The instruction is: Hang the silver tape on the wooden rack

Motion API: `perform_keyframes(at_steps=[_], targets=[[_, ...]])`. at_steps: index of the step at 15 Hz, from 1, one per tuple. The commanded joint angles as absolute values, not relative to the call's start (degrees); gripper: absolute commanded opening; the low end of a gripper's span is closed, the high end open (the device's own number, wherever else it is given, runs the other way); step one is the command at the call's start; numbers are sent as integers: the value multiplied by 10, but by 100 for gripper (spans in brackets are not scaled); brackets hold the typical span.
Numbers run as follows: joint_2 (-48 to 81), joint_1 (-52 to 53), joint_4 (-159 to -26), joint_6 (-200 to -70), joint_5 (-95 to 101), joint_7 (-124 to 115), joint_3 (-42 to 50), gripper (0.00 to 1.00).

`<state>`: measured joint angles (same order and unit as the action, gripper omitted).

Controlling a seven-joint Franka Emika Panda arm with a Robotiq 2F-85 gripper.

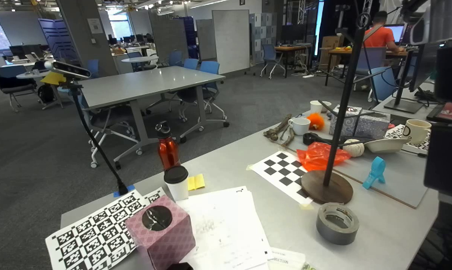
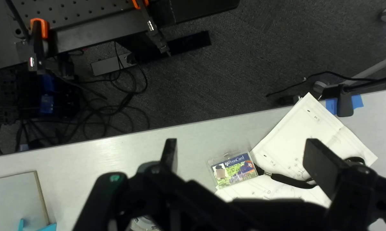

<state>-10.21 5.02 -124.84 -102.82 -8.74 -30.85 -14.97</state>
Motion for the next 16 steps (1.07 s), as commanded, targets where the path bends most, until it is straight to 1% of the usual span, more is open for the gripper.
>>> perform_keyframes(at_steps=[1, 12, 16], targets=[[-101, 61, -1248, -1028, -86, -310, -139, 100], [-100, 61, -1246, -1028, -86, -307, -139, 100], [-105, 58, -1257, -1047, -87, -294, -131, 100]])
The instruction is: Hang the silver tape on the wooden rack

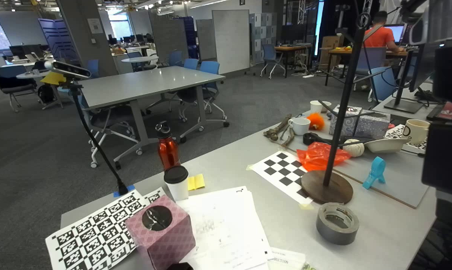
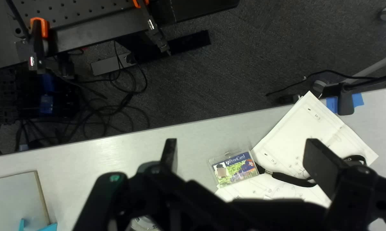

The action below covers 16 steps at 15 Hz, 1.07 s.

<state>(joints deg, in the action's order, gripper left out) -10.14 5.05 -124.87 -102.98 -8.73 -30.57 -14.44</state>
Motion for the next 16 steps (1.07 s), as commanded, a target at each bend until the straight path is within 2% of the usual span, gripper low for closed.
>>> perform_keyframes(at_steps=[1, 16], targets=[[-106, 58, -1260, -1051, -85, -289, -128, 100], [-54, 41, -1343, -1234, 19, -265, -82, 100]])
